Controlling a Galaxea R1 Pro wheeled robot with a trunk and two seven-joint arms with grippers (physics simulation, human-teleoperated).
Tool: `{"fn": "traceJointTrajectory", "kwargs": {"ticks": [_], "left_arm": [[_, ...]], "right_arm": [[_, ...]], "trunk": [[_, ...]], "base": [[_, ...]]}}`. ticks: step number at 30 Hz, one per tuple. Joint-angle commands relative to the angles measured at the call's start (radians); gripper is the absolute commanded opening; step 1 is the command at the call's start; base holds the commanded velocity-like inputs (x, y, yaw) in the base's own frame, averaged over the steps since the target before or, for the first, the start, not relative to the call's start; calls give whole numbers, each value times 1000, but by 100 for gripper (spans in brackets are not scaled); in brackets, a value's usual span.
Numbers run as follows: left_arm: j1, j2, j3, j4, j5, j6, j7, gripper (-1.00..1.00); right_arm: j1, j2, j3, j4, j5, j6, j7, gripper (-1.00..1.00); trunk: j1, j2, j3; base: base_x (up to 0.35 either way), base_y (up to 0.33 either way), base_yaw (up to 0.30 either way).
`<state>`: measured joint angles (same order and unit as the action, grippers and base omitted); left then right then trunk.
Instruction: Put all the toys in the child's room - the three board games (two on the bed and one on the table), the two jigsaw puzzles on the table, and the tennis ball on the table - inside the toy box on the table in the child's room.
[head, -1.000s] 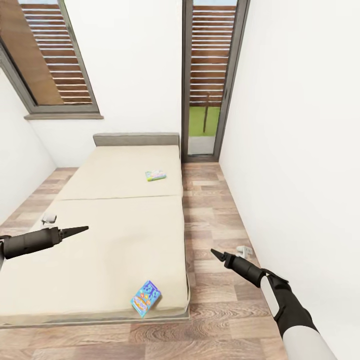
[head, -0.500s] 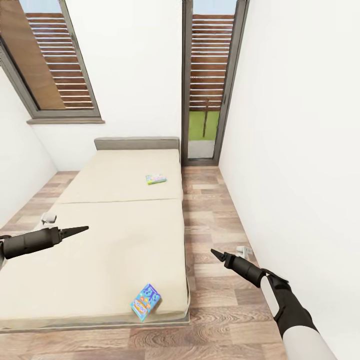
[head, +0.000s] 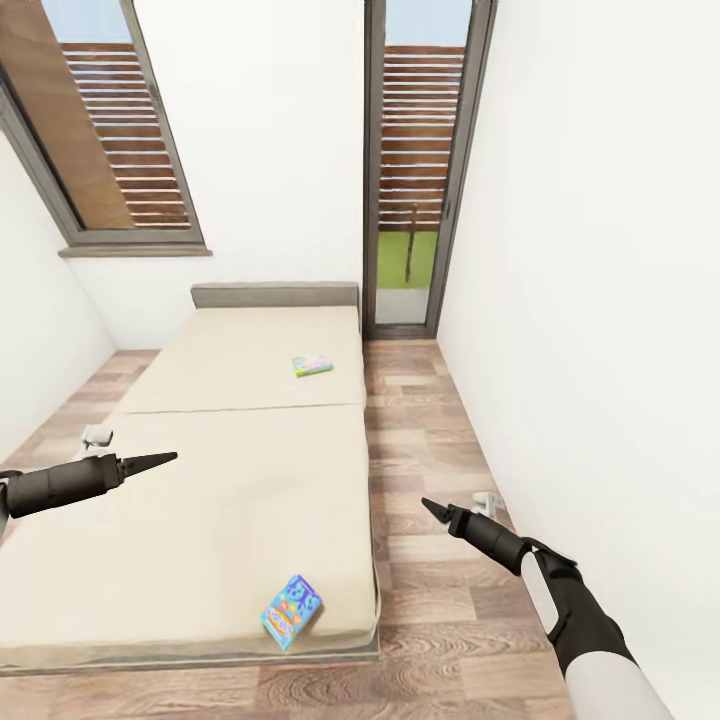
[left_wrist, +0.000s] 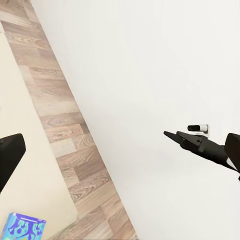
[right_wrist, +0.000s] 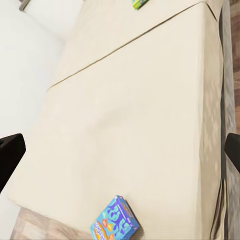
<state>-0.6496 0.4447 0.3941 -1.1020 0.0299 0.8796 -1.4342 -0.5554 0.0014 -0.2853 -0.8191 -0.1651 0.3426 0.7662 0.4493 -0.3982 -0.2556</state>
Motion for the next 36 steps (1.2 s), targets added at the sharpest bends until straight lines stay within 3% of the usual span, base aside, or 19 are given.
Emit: {"fn": "traceJointTrajectory", "kwargs": {"ticks": [1,10,36], "left_arm": [[-1,0,0,0,1,11,-3,100],[-1,0,0,0,1,11,-3,100],[-1,-3,-1,0,1,11,-3,100]], "right_arm": [[-1,0,-2,0,-8,9,2,100],[-1,0,-2,0,-8,9,2,100],[-1,0,-2,1,-9,-8,-17,100]], "trunk": [[1,-2,0],[1,-2,15],[1,-2,57]], "base": [[90,63,0],[134,93,0],[21,4,0]]}}
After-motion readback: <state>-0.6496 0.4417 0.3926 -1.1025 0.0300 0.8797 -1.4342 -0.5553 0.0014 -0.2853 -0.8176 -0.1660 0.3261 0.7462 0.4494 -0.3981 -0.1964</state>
